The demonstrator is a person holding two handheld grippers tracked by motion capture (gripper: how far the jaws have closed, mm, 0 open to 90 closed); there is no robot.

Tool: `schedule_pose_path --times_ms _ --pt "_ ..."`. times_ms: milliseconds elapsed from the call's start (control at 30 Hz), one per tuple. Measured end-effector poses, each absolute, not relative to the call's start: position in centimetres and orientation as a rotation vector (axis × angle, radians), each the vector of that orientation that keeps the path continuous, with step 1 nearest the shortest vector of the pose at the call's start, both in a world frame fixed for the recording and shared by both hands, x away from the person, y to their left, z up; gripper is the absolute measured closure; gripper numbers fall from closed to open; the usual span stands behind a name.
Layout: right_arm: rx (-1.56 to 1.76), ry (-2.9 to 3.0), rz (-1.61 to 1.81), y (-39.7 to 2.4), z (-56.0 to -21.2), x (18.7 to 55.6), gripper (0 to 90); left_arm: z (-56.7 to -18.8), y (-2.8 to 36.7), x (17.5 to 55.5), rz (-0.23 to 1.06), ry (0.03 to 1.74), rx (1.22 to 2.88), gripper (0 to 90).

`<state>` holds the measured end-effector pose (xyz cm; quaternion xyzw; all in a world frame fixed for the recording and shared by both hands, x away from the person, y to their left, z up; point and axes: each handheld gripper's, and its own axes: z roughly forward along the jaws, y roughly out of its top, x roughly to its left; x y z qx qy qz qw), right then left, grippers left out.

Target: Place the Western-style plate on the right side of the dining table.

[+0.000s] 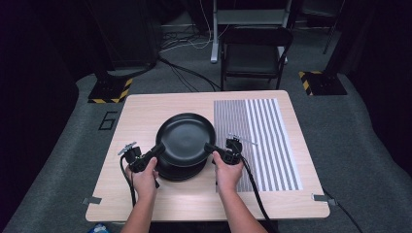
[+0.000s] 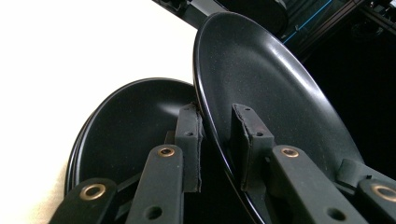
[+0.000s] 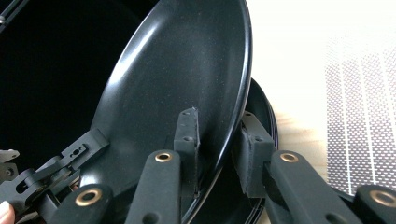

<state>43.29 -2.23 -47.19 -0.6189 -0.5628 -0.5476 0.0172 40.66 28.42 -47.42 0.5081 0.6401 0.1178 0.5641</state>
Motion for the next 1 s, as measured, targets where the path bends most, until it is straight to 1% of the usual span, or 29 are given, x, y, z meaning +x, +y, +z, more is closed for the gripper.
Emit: schedule_pose_path --times_ms 433,1000 --pt "-1.918 -1.738 -1.731 -2.6 -45.8 43.5 72.6 -46.0 28.1 41.0 0.285 1.486 1.185 73.9" --pt "-1.932 -1.725 -1.758 -3.4 -44.7 43.4 72.7 -45.1 27.2 41.4 0.288 1.456 1.190 73.9"
